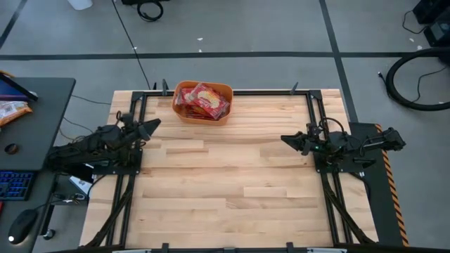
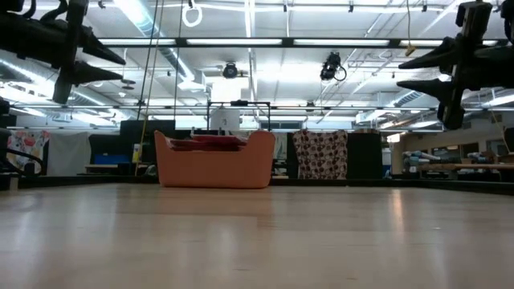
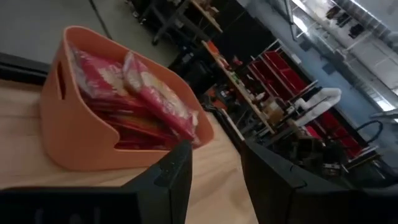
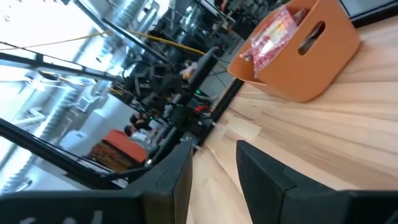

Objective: Sort popcorn bags into baskets
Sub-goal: Return to Home Position

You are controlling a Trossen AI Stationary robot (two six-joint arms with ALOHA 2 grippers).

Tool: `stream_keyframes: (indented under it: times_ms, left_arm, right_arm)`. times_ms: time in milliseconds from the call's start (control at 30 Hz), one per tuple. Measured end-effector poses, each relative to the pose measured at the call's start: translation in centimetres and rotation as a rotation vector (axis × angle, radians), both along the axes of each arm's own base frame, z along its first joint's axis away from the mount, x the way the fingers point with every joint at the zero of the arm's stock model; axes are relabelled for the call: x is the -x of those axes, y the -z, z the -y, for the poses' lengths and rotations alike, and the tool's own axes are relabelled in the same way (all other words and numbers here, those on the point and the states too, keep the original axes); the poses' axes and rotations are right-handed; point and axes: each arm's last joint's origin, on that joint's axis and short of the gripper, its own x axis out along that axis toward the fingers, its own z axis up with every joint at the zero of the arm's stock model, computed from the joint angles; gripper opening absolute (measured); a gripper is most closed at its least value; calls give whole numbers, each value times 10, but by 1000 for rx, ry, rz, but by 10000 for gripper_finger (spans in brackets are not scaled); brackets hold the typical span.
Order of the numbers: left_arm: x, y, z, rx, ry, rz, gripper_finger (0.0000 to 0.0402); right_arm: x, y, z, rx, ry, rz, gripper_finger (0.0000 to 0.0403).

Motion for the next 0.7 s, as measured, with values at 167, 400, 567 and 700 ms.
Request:
stream_keyframes:
  times_ms: [167,400,567,700]
  left_arm:
    - [-1,-3,1,-30,56,9,142]
    - [-2,-11,1,-77,66,76,142]
    - [-1,-17,2,-126,70,108,141]
    - [-1,-21,2,-151,85,132,141]
  right_arm:
    - [0,-1,0,-10,8,20,130]
    - [0,-1,2,-13,58,20,130]
    - [1,-2,3,-23,115,32,130]
    - [1,-2,3,3,126,22,130]
